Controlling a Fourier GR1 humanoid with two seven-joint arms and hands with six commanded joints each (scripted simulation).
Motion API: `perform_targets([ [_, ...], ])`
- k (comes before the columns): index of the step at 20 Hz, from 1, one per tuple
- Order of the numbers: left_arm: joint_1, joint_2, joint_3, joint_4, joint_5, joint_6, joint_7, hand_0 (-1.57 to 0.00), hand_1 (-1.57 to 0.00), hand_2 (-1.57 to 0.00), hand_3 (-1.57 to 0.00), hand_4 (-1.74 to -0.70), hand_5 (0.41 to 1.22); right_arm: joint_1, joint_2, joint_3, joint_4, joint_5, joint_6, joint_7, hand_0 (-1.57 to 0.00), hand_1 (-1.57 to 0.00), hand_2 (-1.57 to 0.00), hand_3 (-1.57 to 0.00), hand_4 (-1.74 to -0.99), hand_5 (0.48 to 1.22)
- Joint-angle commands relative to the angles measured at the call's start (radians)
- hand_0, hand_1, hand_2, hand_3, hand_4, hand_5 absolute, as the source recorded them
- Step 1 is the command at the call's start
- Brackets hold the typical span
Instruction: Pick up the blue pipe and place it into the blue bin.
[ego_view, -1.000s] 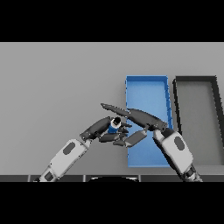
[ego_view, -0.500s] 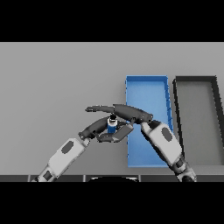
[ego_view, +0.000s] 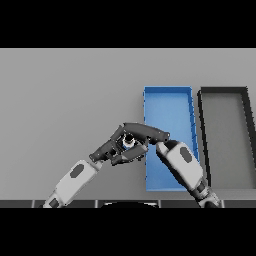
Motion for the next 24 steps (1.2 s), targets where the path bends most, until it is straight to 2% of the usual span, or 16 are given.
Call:
perform_targets([
  [1, -0.006, 0.0, -0.004, 0.006, -0.012, 0.008, 0.013, -1.43, -1.42, -1.42, -0.59, -1.72, 1.214, 0.013, -0.001, 0.003, -0.012, 0.027, 0.008, -0.018, -1.42, -1.43, -1.43, -1.38, -1.456, 1.01],
  [5, -0.042, 0.017, -0.009, 0.021, -0.032, 0.029, 0.014, -1.51, -1.42, -1.51, -0.51, -1.73, 1.218, 0.027, 0.041, -0.003, -0.015, 0.078, 0.024, -0.053, -1.51, -1.51, -1.51, -1.49, -1.471, 1.135],
  [6, -0.049, 0.024, -0.008, 0.026, -0.027, 0.022, 0.0, -1.5, -1.36, -1.52, -0.51, -1.73, 1.219, 0.023, 0.039, -0.018, -0.017, 0.049, 0.034, -0.017, -1.52, -1.52, -1.52, -1.51, -1.473, 1.152],
  [7, -0.047, 0.031, -0.012, 0.03, -0.032, 0.012, -0.007, -1.43, -1.22, -1.35, -0.53, -1.64, 1.219, 0.034, 0.044, -0.025, -0.015, 0.042, 0.048, -0.01, -1.53, -1.53, -1.53, -1.52, -1.474, 1.166],
  [8, -0.054, 0.038, -0.016, 0.027, -0.035, -0.001, -0.002, -1.41, -1.19, -1.24, -0.52, -1.54, 1.219, 0.037, 0.052, -0.032, -0.015, 0.043, 0.055, -0.013, -1.54, -1.54, -1.54, -1.53, -1.477, 1.177],
  [9, -0.053, 0.047, -0.019, 0.031, -0.037, -0.016, 0.006, -1.22, -1.0, -1.02, -0.42, -1.44, 1.22, 0.051, 0.05, -0.035, -0.019, 0.061, 0.072, -0.029, -1.55, -1.55, -1.55, -1.54, -1.478, 1.186],
  [10, -0.06, 0.051, -0.017, 0.022, -0.037, -0.033, 0.014, -0.98, -0.8, -0.82, -0.33, -1.34, 1.22, 0.043, 0.066, -0.033, -0.027, 0.071, 0.07, -0.021, -1.55, -1.55, -1.55, -1.54, -1.48, 1.193],
  [12, -0.049, 0.06, -0.023, 0.021, -0.047, -0.07, 0.008, -0.63, -0.51, -0.52, -0.21, -1.18, 1.213, 0.052, 0.089, -0.032, -0.037, 0.091, 0.079, 0.015, -1.56, -1.56, -1.56, -1.55, -1.481, 1.203],
  [13, -0.054, 0.063, -0.016, 0.018, -0.05, -0.079, 0.005, -0.5, -0.41, -0.42, -0.17, -1.11, 1.184, 0.052, 0.099, -0.04, -0.051, 0.085, 0.071, 0.037, -1.56, -1.56, -1.56, -1.56, -1.482, 1.206],
  [14, -0.057, 0.06, -0.018, 0.02, -0.064, -0.08, 0.008, -0.4, -0.33, -0.33, -0.14, -1.05, 1.118, 0.049, 0.107, -0.052, -0.046, 0.082, 0.073, 0.05, -1.56, -1.56, -1.56, -1.56, -1.483, 1.209],
  [16, -0.055, 0.067, -0.017, 0.03, -0.098, -0.07, -0.017, -0.26, -0.21, -0.21, -0.09, -0.95, 0.964, 0.073, 0.114, -0.068, -0.057, 0.074, 0.096, 0.024, -1.57, -1.57, -1.57, -1.56, -1.484, 1.214],
  [18, -0.059, 0.066, -0.012, 0.04, -0.098, -0.057, 0.032, -0.16, -0.13, -0.14, -0.05, -0.88, 0.842, 0.068, 0.127, -0.076, -0.056, 0.074, 0.098, 0.011, -1.57, -1.57, -1.57, -1.57, -1.484, 1.216],
  [19, -0.064, 0.059, -0.015, 0.051, -0.107, -0.05, 0.052, -0.13, -0.11, -0.11, -0.04, -0.85, 0.794, 0.064, 0.13, -0.08, -0.05, 0.08, 0.097, 0.008, -1.57, -1.57, -1.57, -1.57, -1.484, 1.217],
  [21, -0.061, 0.06, -0.016, 0.049, -0.121, -0.039, 0.042, -0.08, -0.07, -0.07, -0.03, -0.83, 0.719, 0.072, 0.13, -0.087, -0.055, 0.086, 0.099, -0.004, -1.57, -1.57, -1.57, -1.57, -1.485, 1.219],
  [22, -0.065, 0.063, -0.008, 0.052, -0.114, -0.043, 0.029, -0.07, -0.05, -0.06, -0.02, -0.83, 0.689, 0.072, 0.138, -0.087, -0.057, 0.086, 0.093, 0.002, -1.57, -1.57, -1.57, -1.57, -1.485, 1.219],
  [24, -0.048, 0.058, -0.005, 0.052, -0.093, -0.047, 0.053, -0.04, -0.03, -0.04, -0.01, -0.84, 0.636, 0.061, 0.149, -0.09, -0.044, 0.107, 0.088, -0.002, -1.57, -1.57, -1.57, -1.57, -1.487, 1.22],
])
